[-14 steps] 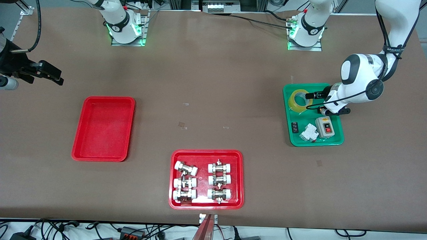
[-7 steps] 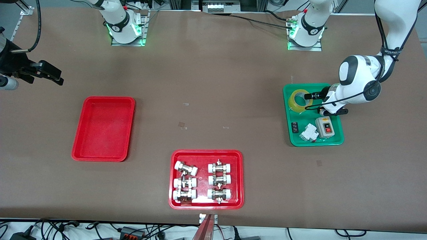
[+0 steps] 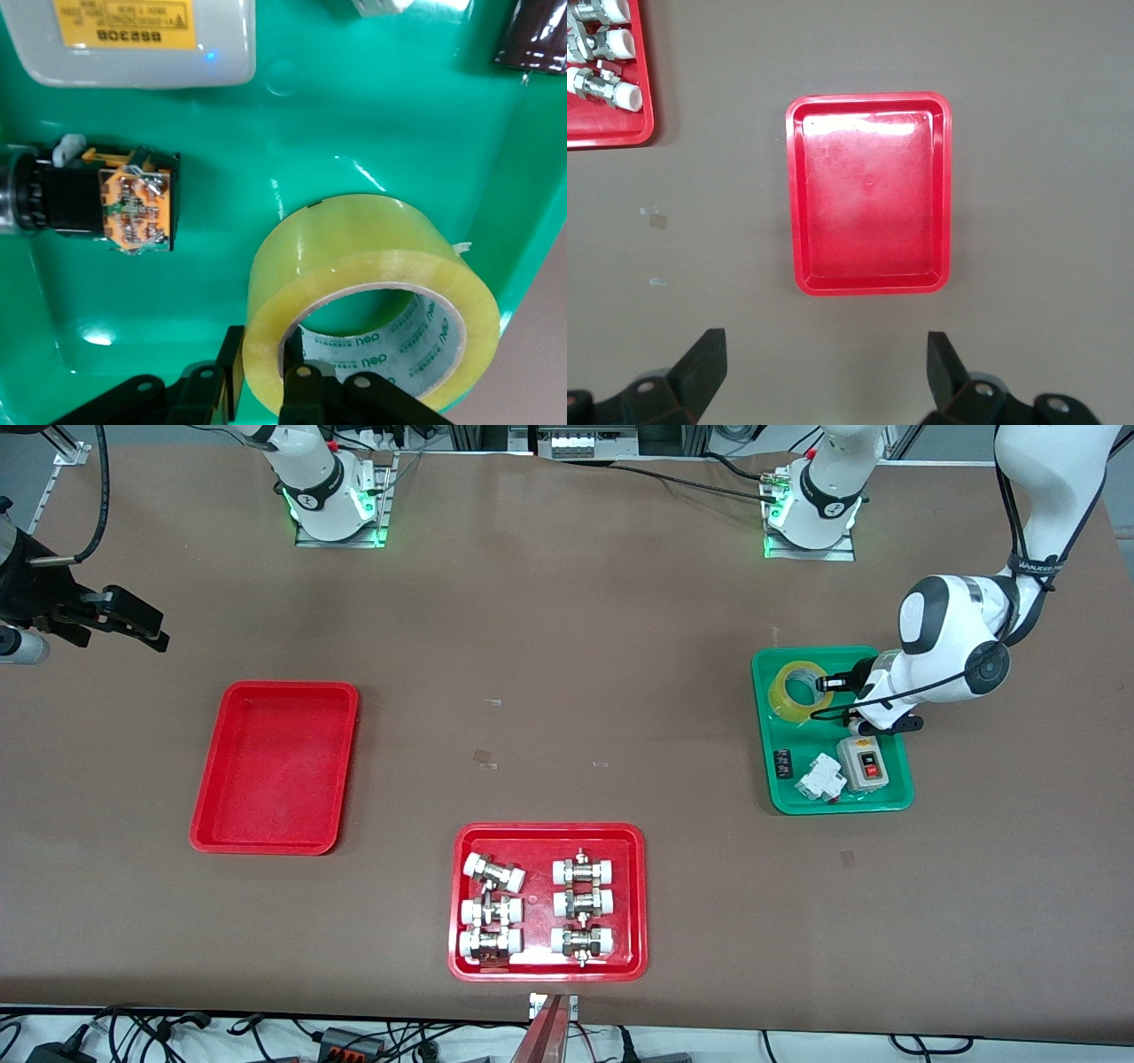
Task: Left arm passes tape to right arm into tray
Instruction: 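Close the left gripper on the tape roll's rim, then lift the tape roll with the left gripper and carry it toward the table middle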
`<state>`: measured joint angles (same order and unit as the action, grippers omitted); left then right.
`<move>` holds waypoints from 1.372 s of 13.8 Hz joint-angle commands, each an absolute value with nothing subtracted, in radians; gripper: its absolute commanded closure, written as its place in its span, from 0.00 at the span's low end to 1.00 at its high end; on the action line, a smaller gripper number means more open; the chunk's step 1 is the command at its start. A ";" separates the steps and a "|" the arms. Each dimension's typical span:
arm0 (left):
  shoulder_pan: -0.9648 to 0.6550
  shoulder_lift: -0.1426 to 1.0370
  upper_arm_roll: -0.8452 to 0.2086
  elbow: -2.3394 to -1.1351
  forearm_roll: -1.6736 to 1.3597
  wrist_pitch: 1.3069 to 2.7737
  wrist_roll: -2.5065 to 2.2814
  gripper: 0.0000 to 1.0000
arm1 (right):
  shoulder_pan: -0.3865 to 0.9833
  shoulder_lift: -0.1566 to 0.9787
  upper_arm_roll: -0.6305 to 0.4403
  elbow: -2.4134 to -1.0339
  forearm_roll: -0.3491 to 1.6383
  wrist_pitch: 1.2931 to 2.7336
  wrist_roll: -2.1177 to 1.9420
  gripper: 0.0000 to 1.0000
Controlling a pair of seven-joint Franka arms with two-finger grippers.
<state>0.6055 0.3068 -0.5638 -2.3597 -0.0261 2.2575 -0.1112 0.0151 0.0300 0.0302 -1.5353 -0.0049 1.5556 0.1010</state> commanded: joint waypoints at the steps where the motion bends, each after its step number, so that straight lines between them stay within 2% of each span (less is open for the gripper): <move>1: 0.617 0.279 -0.577 -2.365 -0.038 2.232 -0.112 0.99 | 0.008 0.028 0.035 -1.529 0.009 1.554 0.094 0.00; 3: 0.617 0.234 -0.580 -2.352 -0.038 2.172 -0.110 0.99 | 0.008 0.028 0.035 -1.529 0.009 1.552 0.094 0.00; 5: 0.618 0.169 -0.581 -2.288 -0.038 2.047 -0.101 0.99 | 0.008 0.026 0.035 -1.529 0.009 1.554 0.094 0.00; 7: 0.618 0.158 -0.581 -2.103 -0.046 1.787 -0.094 0.99 | 0.008 0.026 0.035 -1.529 0.009 1.554 0.094 0.00; 9: 0.612 0.160 -0.583 -1.929 -0.073 1.593 -0.094 0.99 | 0.008 0.026 0.035 -1.529 0.011 1.554 0.094 0.00; 12: 0.614 0.120 -0.603 -1.752 -0.156 1.401 -0.089 0.99 | 0.008 0.026 0.034 -1.529 0.009 1.554 0.094 0.00; 14: 0.607 0.112 -0.653 -1.674 -0.192 1.397 -0.092 0.99 | 0.008 0.026 0.034 -1.529 0.009 1.554 0.092 0.00; 19: 0.580 0.196 -0.807 -1.667 -0.244 1.627 -0.193 1.00 | 0.006 0.028 0.034 -1.528 0.009 1.554 0.092 0.00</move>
